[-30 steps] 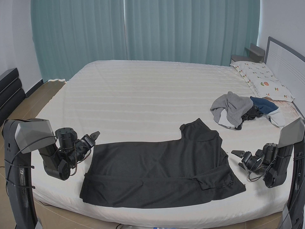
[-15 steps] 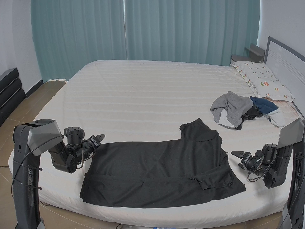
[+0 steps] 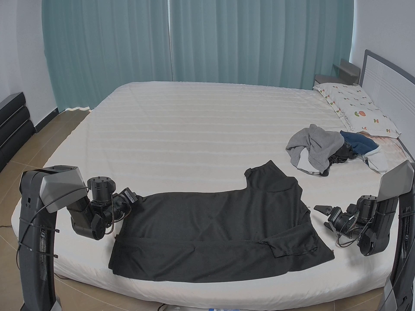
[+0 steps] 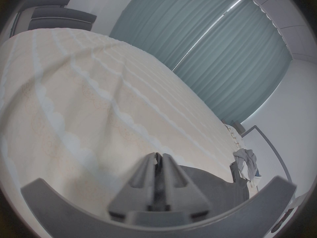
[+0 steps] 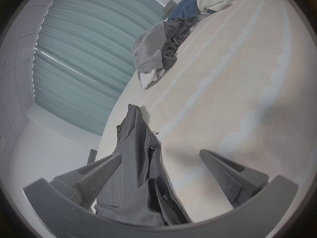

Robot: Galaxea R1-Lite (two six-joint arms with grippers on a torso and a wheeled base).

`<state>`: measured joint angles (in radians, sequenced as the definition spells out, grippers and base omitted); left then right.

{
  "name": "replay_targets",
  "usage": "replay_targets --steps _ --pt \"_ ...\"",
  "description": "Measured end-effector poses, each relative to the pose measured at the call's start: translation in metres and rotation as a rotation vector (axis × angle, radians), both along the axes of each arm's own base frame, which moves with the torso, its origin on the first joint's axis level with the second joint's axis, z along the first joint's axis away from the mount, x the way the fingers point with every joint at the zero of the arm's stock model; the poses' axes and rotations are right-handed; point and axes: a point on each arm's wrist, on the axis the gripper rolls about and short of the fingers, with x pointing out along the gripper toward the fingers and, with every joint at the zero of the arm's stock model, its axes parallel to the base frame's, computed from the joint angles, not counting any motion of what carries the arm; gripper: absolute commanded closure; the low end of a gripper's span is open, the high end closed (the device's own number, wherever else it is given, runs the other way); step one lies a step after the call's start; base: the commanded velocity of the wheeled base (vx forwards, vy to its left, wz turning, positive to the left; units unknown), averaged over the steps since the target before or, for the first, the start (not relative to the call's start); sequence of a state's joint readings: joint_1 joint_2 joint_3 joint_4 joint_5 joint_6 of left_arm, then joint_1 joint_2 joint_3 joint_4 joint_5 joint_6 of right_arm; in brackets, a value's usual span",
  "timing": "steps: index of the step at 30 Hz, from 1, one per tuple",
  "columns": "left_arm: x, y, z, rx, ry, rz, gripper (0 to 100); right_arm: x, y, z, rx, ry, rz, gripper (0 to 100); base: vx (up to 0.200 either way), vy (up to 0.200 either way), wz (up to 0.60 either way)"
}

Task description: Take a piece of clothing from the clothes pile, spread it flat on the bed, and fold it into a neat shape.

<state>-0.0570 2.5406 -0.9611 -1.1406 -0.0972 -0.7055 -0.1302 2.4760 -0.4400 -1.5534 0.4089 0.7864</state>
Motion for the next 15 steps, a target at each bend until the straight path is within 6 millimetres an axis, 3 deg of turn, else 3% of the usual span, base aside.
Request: replay_targets --steps 10,15 --pt "-0.003 0.002 0.007 -0.010 -0.103 0.060 100 0.004 0.001 0.002 -0.017 -0.016 -0.011 0 0.000 0.000 0.00" --pt "-0.004 0.003 0.007 -0.034 -0.097 0.086 100 0.016 0.009 0.009 -0.059 -0.063 -0.051 0 0.000 0.000 0.00"
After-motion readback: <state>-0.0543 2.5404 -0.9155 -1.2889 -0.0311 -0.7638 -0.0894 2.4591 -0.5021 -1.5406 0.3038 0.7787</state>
